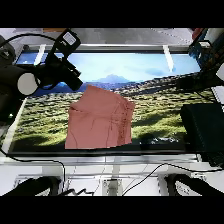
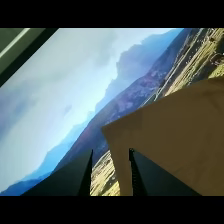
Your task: Fold the clothes and pants, and hang the long-sleeved shirts on hangers.
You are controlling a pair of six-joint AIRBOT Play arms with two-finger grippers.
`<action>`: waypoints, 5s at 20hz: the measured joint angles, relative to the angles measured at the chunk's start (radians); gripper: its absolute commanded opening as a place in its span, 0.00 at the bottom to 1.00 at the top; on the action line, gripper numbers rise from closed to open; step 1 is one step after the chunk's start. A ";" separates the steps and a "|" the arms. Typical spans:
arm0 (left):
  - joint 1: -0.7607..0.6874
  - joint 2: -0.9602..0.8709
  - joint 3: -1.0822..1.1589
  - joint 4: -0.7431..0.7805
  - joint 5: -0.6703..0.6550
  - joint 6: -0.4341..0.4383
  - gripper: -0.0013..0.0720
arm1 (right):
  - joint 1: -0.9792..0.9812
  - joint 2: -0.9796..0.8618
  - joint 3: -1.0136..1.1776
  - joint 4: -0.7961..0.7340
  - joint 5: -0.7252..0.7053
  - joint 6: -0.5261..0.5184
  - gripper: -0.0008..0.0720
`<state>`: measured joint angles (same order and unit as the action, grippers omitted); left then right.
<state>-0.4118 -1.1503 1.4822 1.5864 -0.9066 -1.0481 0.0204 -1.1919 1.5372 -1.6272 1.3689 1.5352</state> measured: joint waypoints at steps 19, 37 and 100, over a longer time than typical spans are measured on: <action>0.293 0.025 -0.069 -0.141 -0.297 -0.041 0.21 | -0.001 0.023 -0.554 0.493 0.066 -0.422 0.46; 0.912 0.091 -0.752 -0.459 -0.363 0.013 0.75 | 0.013 -0.255 -0.955 1.073 -0.254 -0.429 0.63; 0.364 0.094 -0.647 -0.994 0.169 0.249 0.04 | 0.121 0.040 -0.590 0.886 -0.714 -0.087 0.04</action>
<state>-0.0479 -1.0565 0.8349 0.5922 -0.7372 -0.7986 0.1413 -1.1519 0.9474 -0.7410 0.6548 1.4483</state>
